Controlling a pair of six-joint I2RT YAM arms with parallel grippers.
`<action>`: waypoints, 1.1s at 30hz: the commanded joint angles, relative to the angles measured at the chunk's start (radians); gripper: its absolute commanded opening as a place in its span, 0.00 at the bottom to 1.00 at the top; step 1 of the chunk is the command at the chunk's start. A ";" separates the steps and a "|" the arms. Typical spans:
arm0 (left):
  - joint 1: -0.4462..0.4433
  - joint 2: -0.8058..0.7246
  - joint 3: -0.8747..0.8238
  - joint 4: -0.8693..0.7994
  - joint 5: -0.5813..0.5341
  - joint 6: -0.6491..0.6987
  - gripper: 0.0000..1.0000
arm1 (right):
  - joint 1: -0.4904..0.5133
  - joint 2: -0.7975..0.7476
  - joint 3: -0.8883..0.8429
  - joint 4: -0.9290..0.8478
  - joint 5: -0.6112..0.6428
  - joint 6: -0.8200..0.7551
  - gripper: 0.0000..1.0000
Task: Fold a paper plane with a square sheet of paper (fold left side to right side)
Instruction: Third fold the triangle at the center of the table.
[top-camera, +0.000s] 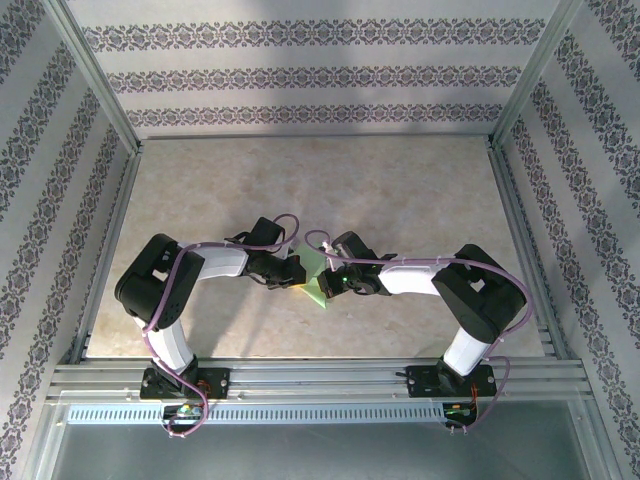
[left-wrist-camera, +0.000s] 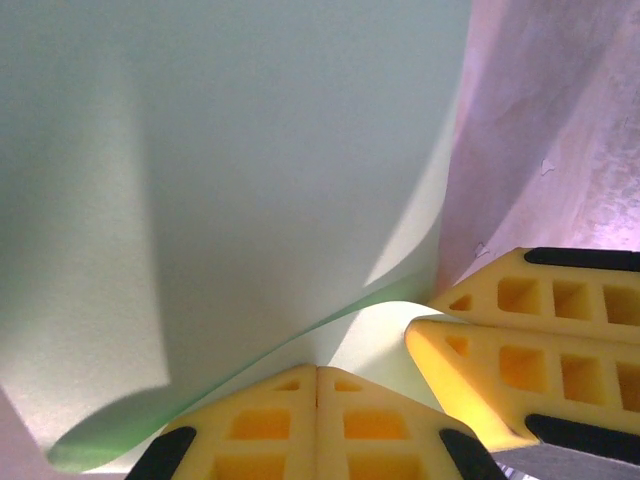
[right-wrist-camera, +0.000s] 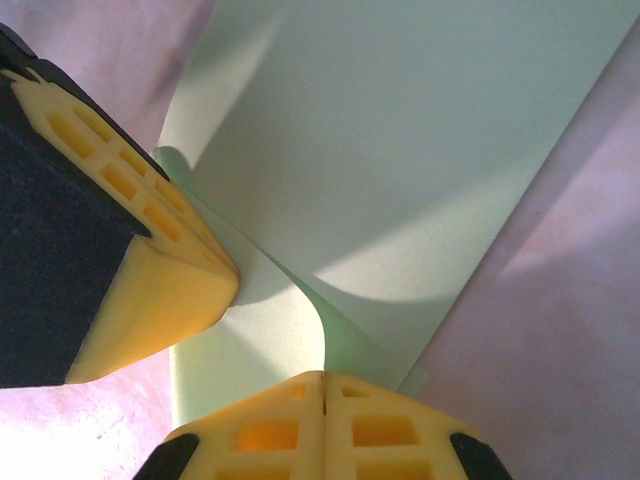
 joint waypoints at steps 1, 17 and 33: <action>-0.012 0.032 -0.014 -0.016 -0.049 0.024 0.04 | -0.005 0.051 -0.019 -0.086 0.009 0.011 0.00; -0.012 0.059 -0.029 -0.052 -0.089 0.029 0.02 | -0.059 -0.107 0.050 -0.145 0.000 0.035 0.30; -0.012 0.054 -0.025 -0.053 -0.087 0.029 0.02 | -0.043 -0.230 -0.036 -0.122 -0.350 0.313 0.02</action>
